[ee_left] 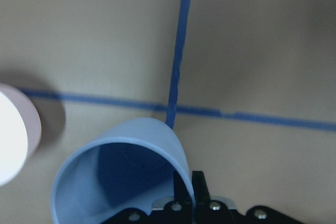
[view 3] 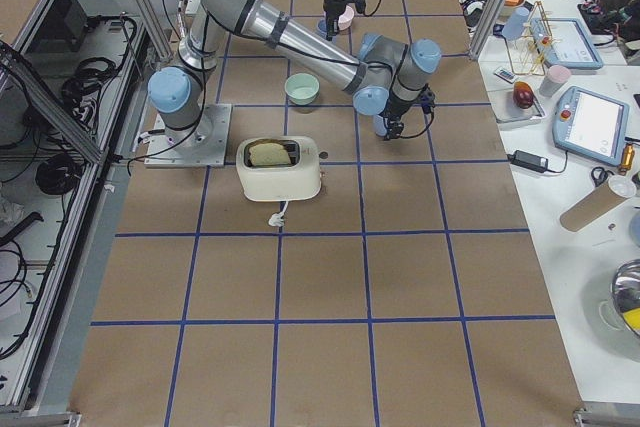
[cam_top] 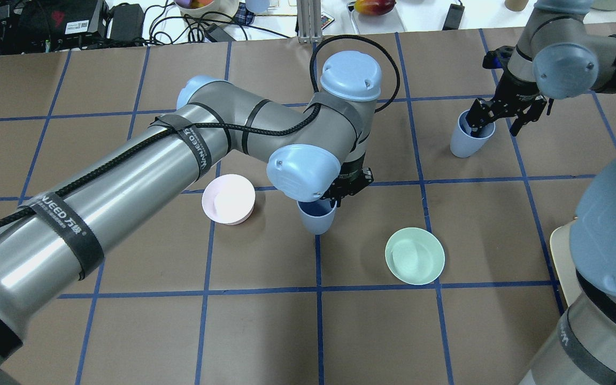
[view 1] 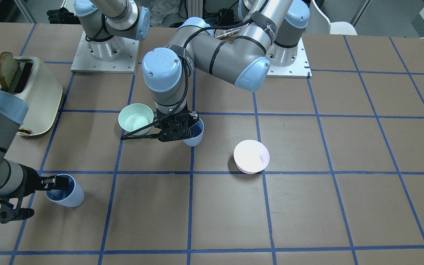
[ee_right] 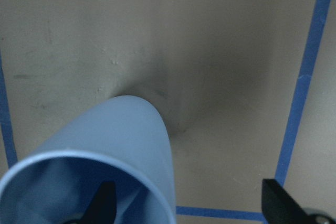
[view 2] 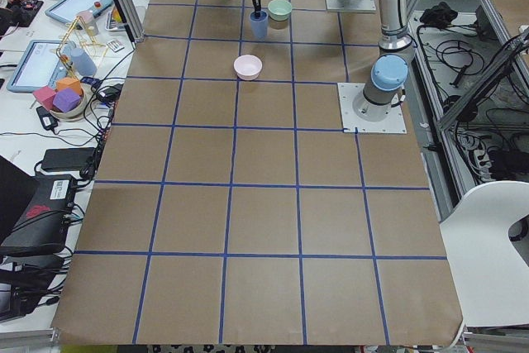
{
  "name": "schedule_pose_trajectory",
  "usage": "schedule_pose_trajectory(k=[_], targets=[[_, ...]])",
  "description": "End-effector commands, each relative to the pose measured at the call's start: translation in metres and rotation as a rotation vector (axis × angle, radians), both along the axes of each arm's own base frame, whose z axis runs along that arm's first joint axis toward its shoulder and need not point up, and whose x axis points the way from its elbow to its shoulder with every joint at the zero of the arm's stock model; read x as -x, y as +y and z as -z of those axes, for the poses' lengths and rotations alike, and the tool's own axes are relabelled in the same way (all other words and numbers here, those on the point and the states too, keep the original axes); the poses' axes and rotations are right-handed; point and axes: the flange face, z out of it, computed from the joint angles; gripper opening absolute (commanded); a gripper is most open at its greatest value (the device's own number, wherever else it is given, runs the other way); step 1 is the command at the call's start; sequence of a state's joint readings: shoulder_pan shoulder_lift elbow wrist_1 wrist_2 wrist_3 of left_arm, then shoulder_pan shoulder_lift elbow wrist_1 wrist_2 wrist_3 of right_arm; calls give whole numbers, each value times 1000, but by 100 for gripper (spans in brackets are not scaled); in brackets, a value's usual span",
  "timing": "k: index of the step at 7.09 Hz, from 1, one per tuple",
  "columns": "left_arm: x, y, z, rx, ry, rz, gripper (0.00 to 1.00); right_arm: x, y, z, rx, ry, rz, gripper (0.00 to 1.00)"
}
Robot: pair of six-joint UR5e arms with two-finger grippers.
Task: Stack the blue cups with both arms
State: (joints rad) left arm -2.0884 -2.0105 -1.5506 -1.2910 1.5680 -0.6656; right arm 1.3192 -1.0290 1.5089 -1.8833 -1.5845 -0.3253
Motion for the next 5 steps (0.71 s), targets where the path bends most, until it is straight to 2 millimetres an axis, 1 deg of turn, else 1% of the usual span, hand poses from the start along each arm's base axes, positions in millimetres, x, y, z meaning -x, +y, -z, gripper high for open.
schedule_pose_trajectory(k=[1, 2, 3, 4, 5], targets=[[-4, 6, 15, -22, -17, -8, 100, 2, -1, -8, 19, 21, 8, 0], [-7, 2, 12, -5, -7, 1, 100, 2, -4, -10, 34, 23, 9, 0], [-11, -4, -6, 26, 6, -7, 100, 2, -4, -15, 38, 24, 10, 0], [-27, -19, -35, 68, 26, -41, 100, 2, -4, -17, 43, 18, 14, 0], [-63, -42, -82, 80, 35, -102, 100, 0, -6, -23, 51, 24, 17, 0]])
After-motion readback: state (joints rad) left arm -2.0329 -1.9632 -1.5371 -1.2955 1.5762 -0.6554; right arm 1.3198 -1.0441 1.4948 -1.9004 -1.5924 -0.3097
